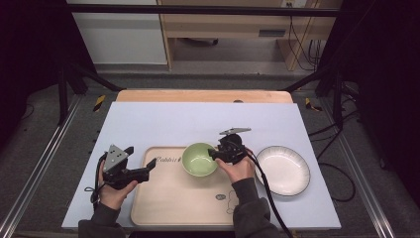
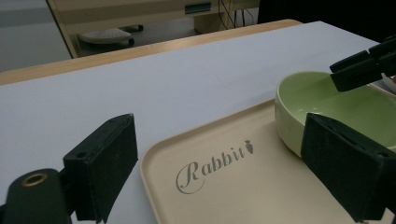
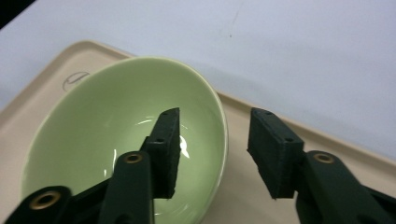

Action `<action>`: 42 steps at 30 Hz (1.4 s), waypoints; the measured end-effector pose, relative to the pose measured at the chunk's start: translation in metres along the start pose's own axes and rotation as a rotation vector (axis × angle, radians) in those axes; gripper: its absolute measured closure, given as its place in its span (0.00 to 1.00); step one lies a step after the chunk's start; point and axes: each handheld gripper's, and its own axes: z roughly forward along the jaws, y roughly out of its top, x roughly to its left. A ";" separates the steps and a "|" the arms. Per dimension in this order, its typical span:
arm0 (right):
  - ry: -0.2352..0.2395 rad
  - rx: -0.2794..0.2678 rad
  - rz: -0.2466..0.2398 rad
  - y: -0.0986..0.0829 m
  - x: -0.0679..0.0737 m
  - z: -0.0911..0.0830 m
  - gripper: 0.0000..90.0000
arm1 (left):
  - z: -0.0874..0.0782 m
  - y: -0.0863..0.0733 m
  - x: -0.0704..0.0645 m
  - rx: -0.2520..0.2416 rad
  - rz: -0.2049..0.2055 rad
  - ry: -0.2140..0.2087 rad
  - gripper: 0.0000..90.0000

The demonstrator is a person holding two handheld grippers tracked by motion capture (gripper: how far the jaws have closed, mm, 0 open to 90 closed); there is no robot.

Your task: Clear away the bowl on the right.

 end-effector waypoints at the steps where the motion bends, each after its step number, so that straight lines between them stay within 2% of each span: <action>1: 0.001 -0.017 -0.008 0.000 0.001 -0.002 0.53 | 0.000 0.000 0.000 0.000 0.000 0.000 0.12; 4: 0.014 -0.058 -0.024 0.001 0.003 -0.009 0.43 | 0.000 0.000 0.000 -0.001 -0.002 -0.002 0.12; 10: 0.035 -0.117 -0.034 0.002 0.003 -0.023 0.31 | -0.001 0.001 0.000 -0.007 -0.008 -0.008 0.12; 16: 0.061 -0.161 -0.028 -0.004 0.002 -0.037 0.27 | -0.002 0.001 0.001 -0.010 -0.010 -0.007 0.12; 22: 0.024 -0.207 -0.074 -0.013 -0.004 -0.047 0.23 | -0.001 0.000 0.002 -0.008 -0.016 -0.004 0.11; 26: 0.023 -0.252 -0.077 -0.020 -0.009 -0.055 0.21 | -0.001 -0.001 0.002 -0.004 -0.016 -0.003 0.11; 32: 0.015 -0.317 -0.110 -0.030 -0.014 -0.070 0.19 | -0.001 -0.001 0.004 -0.003 -0.019 -0.001 0.11; 37: 0.022 -0.315 -0.144 -0.043 -0.017 -0.079 0.19 | -0.001 -0.002 0.005 0.000 -0.021 0.001 0.11; 42: 0.004 -0.325 -0.142 -0.054 -0.023 -0.087 0.19 | -0.001 -0.004 0.005 0.007 -0.014 -0.002 0.11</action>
